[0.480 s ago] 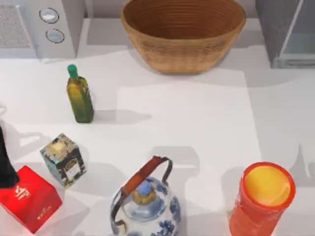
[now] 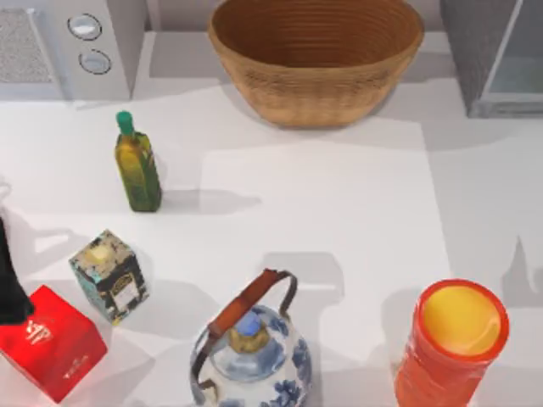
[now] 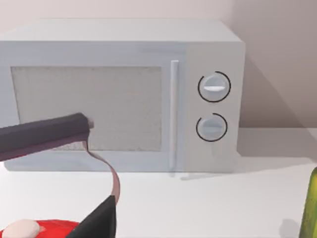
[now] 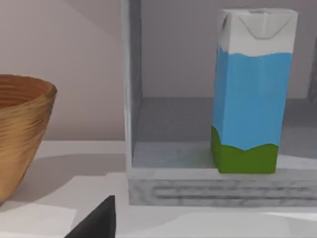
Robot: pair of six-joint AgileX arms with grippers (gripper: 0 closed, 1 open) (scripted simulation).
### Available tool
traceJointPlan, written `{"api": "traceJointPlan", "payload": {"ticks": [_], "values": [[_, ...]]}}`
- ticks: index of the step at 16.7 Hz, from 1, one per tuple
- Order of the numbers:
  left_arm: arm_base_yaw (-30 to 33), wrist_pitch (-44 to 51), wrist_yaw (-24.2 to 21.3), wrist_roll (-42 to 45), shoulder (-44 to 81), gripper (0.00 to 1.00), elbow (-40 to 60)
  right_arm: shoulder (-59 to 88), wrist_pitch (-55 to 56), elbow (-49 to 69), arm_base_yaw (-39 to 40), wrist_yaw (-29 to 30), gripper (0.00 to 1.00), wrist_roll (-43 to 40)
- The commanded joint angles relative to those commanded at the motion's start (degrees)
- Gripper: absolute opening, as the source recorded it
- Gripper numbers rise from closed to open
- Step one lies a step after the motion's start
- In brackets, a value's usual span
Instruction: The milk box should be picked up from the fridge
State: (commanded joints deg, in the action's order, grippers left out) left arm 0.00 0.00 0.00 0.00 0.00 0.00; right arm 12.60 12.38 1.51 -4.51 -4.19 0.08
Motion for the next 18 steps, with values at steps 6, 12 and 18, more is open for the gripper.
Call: {"api": "traceJointPlan", "payload": {"ticks": [6,12,18], "values": [[0.00,0.00,0.00,0.00,0.00,1.00,0.00,31.27,27.91,3.09,-9.01,-8.58,1.00,0.26],[0.00,0.00,0.00,0.00,0.00,1.00,0.00,63.98,56.42,6.37,-18.10,-17.52,1.00,0.61],[0.00,0.00,0.00,0.00,0.00,1.00,0.00,85.38,75.98,8.65,-24.43,-23.85,1.00,0.89]]}}
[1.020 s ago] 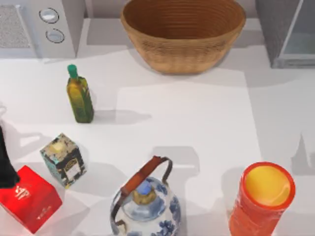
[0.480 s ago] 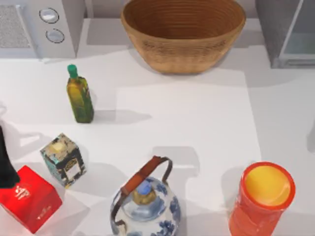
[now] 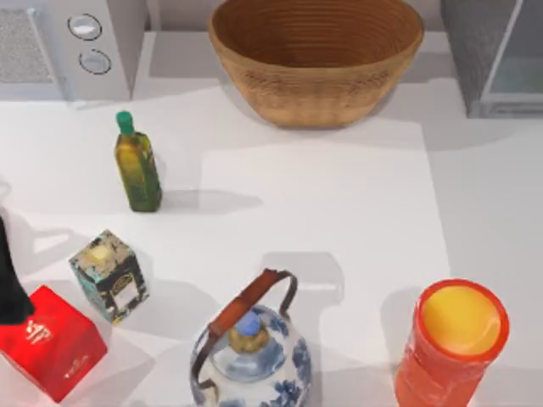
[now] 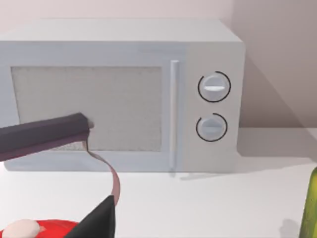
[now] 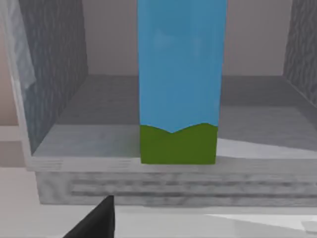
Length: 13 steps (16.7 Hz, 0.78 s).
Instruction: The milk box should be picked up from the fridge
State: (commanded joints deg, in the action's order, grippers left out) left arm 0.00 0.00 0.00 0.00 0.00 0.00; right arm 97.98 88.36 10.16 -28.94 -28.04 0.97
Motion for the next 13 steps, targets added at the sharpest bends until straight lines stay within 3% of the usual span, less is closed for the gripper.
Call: {"api": "traceJointPlan", "payload": {"ticks": [9,13], "values": [[0.00,0.00,0.00,0.00,0.00,1.00,0.00,4.56,4.09,0.30,-1.25,-1.39,1.00,0.03],[0.00,0.00,0.00,0.00,0.00,1.00,0.00,3.65,-0.87,6.62,4.35,-2.80,1.00,-0.69]]}}
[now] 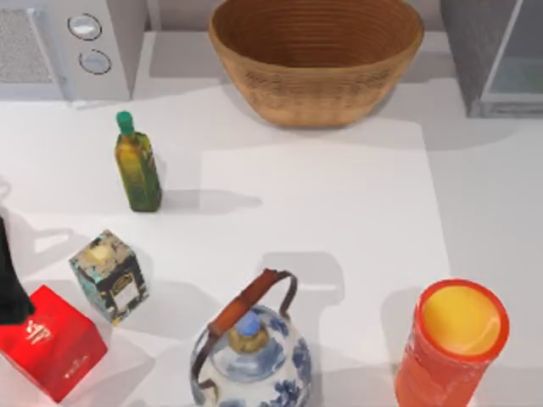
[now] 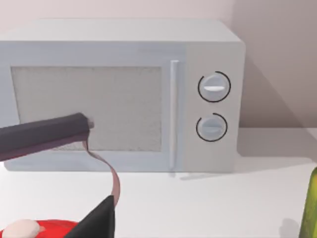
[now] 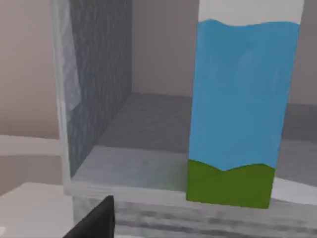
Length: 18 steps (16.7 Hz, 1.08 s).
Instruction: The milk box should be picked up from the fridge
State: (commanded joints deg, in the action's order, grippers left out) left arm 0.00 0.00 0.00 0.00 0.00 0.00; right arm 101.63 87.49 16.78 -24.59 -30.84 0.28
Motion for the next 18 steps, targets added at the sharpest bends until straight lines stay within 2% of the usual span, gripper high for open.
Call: {"api": "traceJointPlan", "payload": {"ticks": [3,6,9,12,18], "values": [[0.00,0.00,0.00,0.00,0.00,1.00,0.00,2.14,-6.71,9.08,6.77,1.52,1.00,-0.33],[0.00,0.00,0.00,0.00,0.00,1.00,0.00,7.58,-13.41,17.91,11.53,7.61,1.00,0.06],[0.00,0.00,0.00,0.00,0.00,1.00,0.00,13.45,-16.30,25.62,12.88,14.88,1.00,0.50],[0.00,0.00,0.00,0.00,0.00,1.00,0.00,17.12,-16.55,30.97,12.36,19.52,1.00,0.63],[0.00,0.00,0.00,0.00,0.00,1.00,0.00,17.58,-16.53,31.67,12.14,20.14,1.00,0.61]]}}
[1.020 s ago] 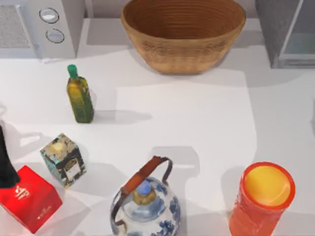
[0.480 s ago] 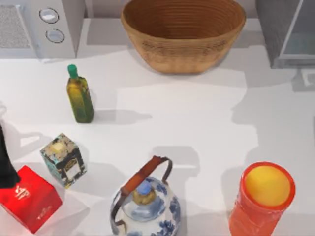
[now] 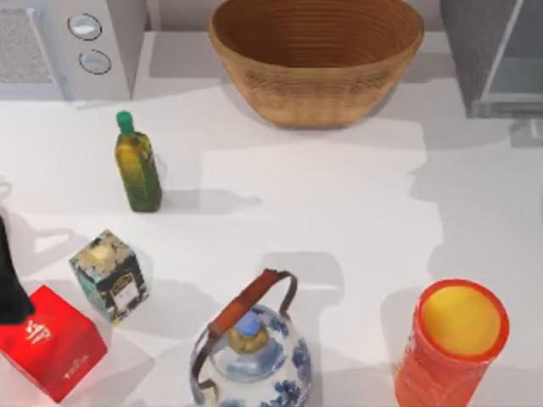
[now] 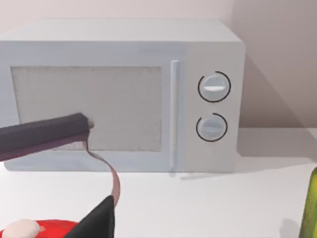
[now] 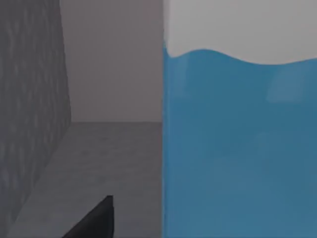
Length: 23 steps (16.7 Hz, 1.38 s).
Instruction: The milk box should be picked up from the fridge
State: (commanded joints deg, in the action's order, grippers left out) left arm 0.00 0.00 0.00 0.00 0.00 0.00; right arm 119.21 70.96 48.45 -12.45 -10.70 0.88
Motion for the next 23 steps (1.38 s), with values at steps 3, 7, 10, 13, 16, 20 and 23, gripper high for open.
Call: {"api": "traceJointPlan", "payload": {"ticks": [3,7,10,13,16,20,23], "values": [[0.00,0.00,0.00,0.00,0.00,1.00,0.00,2.50,-1.94,4.16,0.27,0.52,1.00,-0.01],[0.00,0.00,0.00,0.00,0.00,1.00,0.00,7.06,-6.36,13.75,1.14,1.41,1.00,-0.04],[0.00,0.00,0.00,0.00,0.00,1.00,0.00,8.25,-7.79,15.97,1.42,1.71,1.00,-0.06],[0.00,0.00,0.00,0.00,0.00,1.00,0.00,8.25,-7.79,15.97,1.42,1.71,1.00,-0.06],[0.00,0.00,0.00,0.00,0.00,1.00,0.00,8.25,-7.79,15.97,1.42,1.71,0.77,-0.06],[0.00,0.00,0.00,0.00,0.00,1.00,0.00,8.25,-7.79,15.97,1.42,1.71,0.47,-0.06],[0.00,0.00,0.00,0.00,0.00,1.00,0.00,8.25,-7.79,15.97,1.42,1.71,0.25,-0.06]]}}
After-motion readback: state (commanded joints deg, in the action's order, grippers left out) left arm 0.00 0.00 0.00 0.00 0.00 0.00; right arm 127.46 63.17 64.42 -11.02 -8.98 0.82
